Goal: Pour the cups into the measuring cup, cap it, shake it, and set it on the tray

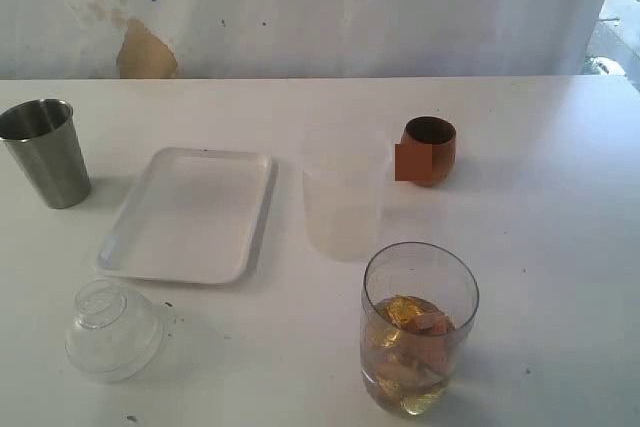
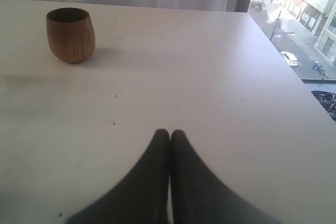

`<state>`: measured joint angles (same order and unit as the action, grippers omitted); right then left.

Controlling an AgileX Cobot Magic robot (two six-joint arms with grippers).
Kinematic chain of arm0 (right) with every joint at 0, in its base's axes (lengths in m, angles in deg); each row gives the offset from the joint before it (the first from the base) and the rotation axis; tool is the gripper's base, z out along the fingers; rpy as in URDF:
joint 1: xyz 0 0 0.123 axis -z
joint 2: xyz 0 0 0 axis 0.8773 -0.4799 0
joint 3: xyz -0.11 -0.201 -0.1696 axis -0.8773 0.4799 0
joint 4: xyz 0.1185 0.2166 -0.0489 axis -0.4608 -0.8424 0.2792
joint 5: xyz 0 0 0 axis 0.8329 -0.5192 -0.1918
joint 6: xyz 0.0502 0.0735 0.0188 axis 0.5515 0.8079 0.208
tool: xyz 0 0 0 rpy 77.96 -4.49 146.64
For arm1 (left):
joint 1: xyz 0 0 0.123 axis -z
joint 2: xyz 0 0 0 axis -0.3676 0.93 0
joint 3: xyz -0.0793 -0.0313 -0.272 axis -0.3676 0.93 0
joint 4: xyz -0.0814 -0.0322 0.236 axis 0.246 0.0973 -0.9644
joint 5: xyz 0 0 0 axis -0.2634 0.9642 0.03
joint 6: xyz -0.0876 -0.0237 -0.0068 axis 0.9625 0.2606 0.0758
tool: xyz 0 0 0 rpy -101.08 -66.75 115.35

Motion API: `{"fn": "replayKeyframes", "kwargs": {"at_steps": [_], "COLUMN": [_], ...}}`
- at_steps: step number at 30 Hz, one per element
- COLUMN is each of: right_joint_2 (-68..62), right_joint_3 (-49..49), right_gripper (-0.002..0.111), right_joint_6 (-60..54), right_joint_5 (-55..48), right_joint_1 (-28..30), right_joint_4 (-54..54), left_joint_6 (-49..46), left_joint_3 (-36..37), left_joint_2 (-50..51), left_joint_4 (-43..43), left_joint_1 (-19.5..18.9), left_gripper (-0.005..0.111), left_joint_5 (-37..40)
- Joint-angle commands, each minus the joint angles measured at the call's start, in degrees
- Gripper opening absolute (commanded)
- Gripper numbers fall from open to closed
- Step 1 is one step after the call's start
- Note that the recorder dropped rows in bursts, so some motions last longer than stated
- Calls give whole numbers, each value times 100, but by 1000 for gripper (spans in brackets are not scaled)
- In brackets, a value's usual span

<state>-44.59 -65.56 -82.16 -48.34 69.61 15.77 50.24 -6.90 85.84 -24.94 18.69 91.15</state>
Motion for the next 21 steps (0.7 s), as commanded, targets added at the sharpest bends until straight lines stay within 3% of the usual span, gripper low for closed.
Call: {"fn": "replayKeyframes", "kwargs": {"at_steps": [1,21], "right_joint_2": [30,30], "right_joint_3": [6,6], "right_gripper": [0,0], "right_joint_6": [21,21], "right_joint_5": [11,11], "right_joint_1": [-24,-24], "right_joint_4": [24,24], "left_joint_6": [6,6], "left_joint_3": [19,19], "left_joint_2": [-20,-20], "left_joint_4": [78,109], "left_joint_1": [33,33], "left_gripper": [0,0], "left_joint_5": [-2,263]}}
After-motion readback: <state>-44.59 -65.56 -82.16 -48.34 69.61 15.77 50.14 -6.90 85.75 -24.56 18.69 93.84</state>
